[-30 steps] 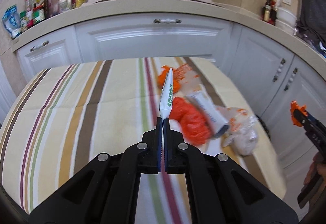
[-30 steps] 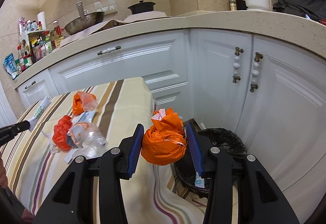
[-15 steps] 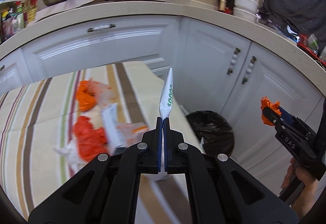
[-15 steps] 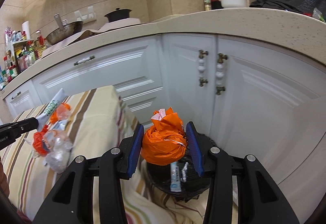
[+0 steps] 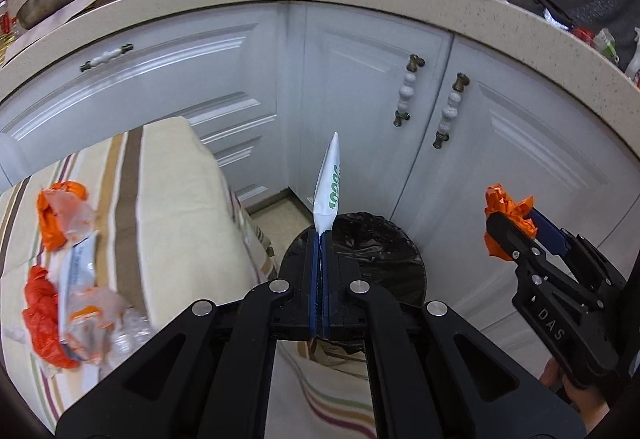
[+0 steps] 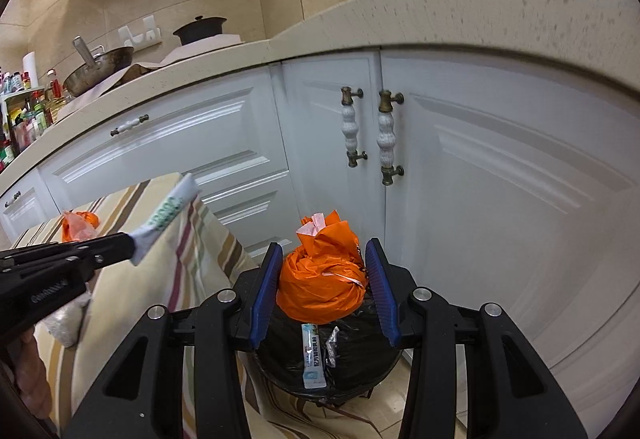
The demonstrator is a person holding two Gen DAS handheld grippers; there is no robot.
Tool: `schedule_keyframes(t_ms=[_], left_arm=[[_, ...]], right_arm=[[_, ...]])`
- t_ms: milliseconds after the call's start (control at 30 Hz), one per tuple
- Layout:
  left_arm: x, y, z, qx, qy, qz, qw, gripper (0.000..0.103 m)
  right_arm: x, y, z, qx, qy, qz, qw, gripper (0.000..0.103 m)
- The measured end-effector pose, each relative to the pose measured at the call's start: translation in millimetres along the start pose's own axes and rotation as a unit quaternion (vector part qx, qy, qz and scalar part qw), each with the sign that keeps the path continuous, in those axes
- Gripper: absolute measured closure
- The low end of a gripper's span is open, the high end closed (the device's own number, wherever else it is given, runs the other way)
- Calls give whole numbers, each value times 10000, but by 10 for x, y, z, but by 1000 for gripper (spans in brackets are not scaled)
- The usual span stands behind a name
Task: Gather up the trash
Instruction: 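Carry the orange bag with the right tool while the left tool carries the tube, both opening over the bin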
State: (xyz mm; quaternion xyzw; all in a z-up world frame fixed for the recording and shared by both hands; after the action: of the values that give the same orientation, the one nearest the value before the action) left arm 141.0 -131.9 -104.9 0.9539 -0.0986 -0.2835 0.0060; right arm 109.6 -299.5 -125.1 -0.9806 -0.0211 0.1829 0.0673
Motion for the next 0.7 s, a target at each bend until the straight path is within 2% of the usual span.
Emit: schedule_keyframes(t_ms=[300, 367, 467, 533, 667, 700], left_arm=[[538, 260, 80, 181, -428, 32, 9989, 101], [638, 265, 101, 135, -494, 6, 9987, 100], [763, 246, 135, 62, -576, -33, 9983, 95], [785, 222, 135, 16, -614, -22, 9981, 91], [697, 153, 93, -38, -545, -17, 9985, 88], [653, 122, 76, -74, -515, -11, 9986, 85]], right_arm=[[333, 153, 137, 116, -220, -63, 9997, 59], [406, 190, 169, 173, -227, -1, 9996, 48], [492, 235, 192, 243, -266, 37, 9993, 46], [514, 250, 193, 262, -271, 55, 9993, 46], [485, 233, 178, 238, -260, 58, 9994, 46], [468, 220, 174, 237, -259, 56, 9994, 46]])
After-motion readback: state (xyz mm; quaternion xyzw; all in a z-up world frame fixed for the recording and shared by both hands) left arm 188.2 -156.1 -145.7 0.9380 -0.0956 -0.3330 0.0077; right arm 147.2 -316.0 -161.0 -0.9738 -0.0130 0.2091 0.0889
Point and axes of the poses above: each gripper's, at about its wrist camera, not at the fingertips, and x roughly the way its jaws point, y to its right, z to its underside, the point moved 2 cm from there along x, roughly the way its jaws point, and after that the axes turned 10 degrees about y, right-handed, at the moved point
